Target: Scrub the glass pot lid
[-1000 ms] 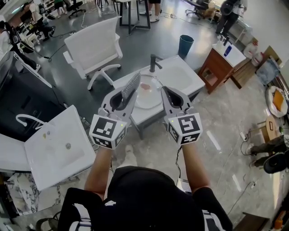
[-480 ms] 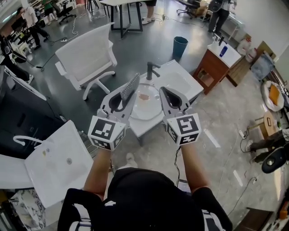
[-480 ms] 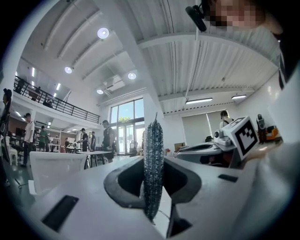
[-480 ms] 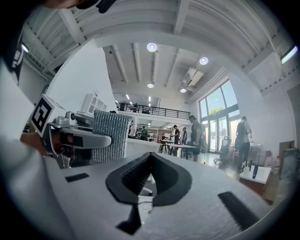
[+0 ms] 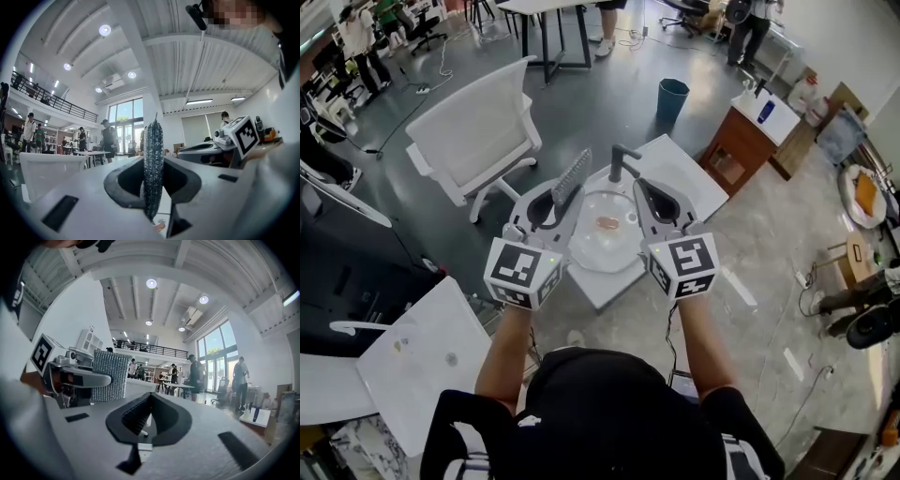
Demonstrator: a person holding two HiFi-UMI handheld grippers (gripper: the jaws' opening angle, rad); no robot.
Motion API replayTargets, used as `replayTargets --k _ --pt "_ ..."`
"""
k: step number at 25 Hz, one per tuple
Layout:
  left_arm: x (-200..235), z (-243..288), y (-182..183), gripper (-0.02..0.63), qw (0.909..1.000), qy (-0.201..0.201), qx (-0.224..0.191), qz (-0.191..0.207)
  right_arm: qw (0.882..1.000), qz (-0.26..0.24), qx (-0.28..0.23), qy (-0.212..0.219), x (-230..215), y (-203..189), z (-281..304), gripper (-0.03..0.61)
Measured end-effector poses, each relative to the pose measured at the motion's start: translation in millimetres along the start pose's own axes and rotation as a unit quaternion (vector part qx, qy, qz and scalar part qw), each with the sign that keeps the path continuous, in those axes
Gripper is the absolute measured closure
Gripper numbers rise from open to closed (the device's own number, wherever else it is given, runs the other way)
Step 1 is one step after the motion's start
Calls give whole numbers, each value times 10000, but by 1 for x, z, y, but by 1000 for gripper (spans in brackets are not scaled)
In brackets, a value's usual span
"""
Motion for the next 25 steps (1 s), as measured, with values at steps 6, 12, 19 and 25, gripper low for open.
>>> replayTargets --k 6,12,19,25 --pt "41 0 -5 546 9999 -91 -12 -45 9999 -60 55 -76 16 1 36 580" --pt "78 -9 -16 546 9998 -178 -28 -129 9995 -121 191 -235 32 -5 63 580" --pt "97 -10 -31 546 9991 -338 -45 -271 9984 -240 355 -374 43 -16 78 580" --pt "100 -4 -39 546 9984 -466 0 -330 9979 -229 455 -398 45 -23 83 580"
Point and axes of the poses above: the fingertips, and each gripper's own axes: z forward along the fingers, x to its left, y out of its top, the point moved 5 cm from there along -z, backward along the fingers, and after that the axes turned 13 degrees about -y, right-handed, at the moved point
